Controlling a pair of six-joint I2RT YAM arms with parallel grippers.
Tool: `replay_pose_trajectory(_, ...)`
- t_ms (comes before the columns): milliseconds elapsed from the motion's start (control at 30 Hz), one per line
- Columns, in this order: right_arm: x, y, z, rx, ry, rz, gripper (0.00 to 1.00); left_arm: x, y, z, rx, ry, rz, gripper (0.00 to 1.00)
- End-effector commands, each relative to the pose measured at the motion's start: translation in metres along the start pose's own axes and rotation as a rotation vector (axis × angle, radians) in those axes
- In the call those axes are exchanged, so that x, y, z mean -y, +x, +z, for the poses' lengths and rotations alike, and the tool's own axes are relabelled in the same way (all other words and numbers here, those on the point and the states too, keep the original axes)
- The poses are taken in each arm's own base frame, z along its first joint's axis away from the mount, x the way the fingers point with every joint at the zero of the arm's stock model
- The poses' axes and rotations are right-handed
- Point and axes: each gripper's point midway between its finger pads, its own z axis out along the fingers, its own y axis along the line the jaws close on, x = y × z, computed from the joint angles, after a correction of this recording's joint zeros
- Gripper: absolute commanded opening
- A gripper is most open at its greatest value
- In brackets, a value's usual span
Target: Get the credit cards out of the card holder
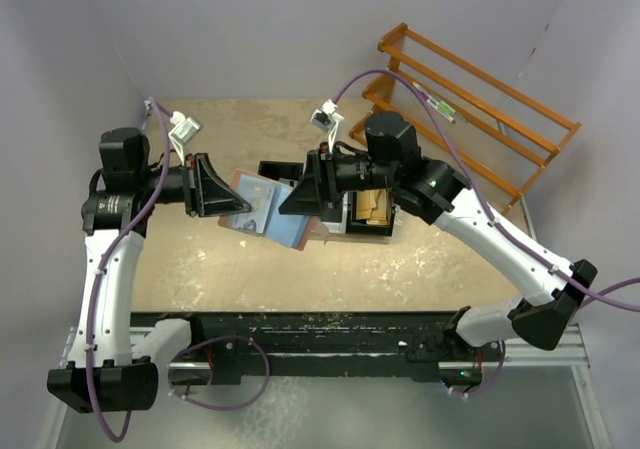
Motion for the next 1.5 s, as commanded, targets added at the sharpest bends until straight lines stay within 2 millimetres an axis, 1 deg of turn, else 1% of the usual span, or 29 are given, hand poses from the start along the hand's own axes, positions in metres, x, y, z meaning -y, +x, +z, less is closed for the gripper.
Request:
replay_pose_trajectory(0, -0.019, -0.041, -0.026, 0.159, 0.054, -0.087, 0.68, 0.02, -0.008, -0.001, 0.004, 0.03, 0.042, 0.03)
replay_pose_trajectory(33, -0.019, -0.05, -0.034, 0.205, 0.09, -0.092, 0.71, 0.021, -0.009, -0.001, 0.012, 0.018, 0.045, 0.02)
replay_pose_trajectory(67, -0.019, -0.059, -0.043, 0.257, 0.132, -0.092, 0.72, 0.02, -0.011, -0.001, 0.022, 0.005, 0.048, 0.0)
replay_pose_trajectory(200, -0.027, -0.093, -0.084, 0.477, 0.242, -0.1, 0.72, 0.014, -0.018, 0.0, 0.064, -0.056, 0.051, 0.0)
replay_pose_trajectory(233, -0.033, -0.099, -0.091, 0.515, 0.232, -0.116, 0.72, 0.009, -0.02, 0.0, 0.082, -0.085, 0.05, 0.0)
replay_pose_trajectory(300, -0.043, -0.101, -0.095, 0.538, 0.194, -0.125, 0.71, -0.001, -0.024, 0.0, 0.104, -0.13, 0.047, 0.0)
replay_pose_trajectory(333, -0.049, -0.099, -0.093, 0.526, 0.156, -0.125, 0.71, -0.008, -0.025, -0.001, 0.118, -0.16, 0.039, 0.0)
replay_pose_trajectory(367, -0.051, -0.097, -0.089, 0.517, 0.135, -0.118, 0.7, -0.014, -0.026, -0.001, 0.129, -0.189, 0.033, 0.0)
replay_pose_trajectory(400, -0.054, -0.093, -0.082, 0.495, 0.096, -0.112, 0.69, -0.019, -0.027, -0.002, 0.136, -0.213, 0.03, 0.0)
replay_pose_trajectory(467, -0.054, -0.084, -0.068, 0.457, 0.049, -0.09, 0.66, -0.025, -0.029, -0.003, 0.15, -0.246, 0.026, 0.0)
replay_pose_trajectory(667, -0.056, -0.064, -0.029, 0.363, -0.061, -0.043, 0.62, -0.021, -0.032, -0.002, 0.156, -0.233, 0.039, 0.0)
replay_pose_trajectory(800, -0.044, -0.054, -0.01, 0.322, -0.069, -0.008, 0.6, -0.02, -0.032, -0.002, 0.153, -0.22, 0.028, 0.0)
replay_pose_trajectory(933, -0.031, -0.045, 0.003, 0.29, -0.067, 0.022, 0.58, -0.015, -0.031, 0.0, 0.145, -0.183, 0.022, 0.0)
replay_pose_trajectory(1100, -0.017, -0.036, 0.015, 0.262, -0.048, 0.048, 0.55, -0.002, -0.031, 0.001, 0.127, -0.115, 0.032, 0.0)
replay_pose_trajectory(1333, -0.017, -0.035, 0.025, 0.253, -0.09, 0.067, 0.5, 0.012, -0.031, 0.001, 0.103, -0.053, 0.035, 0.0)
replay_pose_trajectory(1467, -0.017, -0.034, 0.028, 0.247, -0.104, 0.079, 0.47, 0.017, -0.032, 0.001, 0.107, -0.048, 0.042, 0.0)
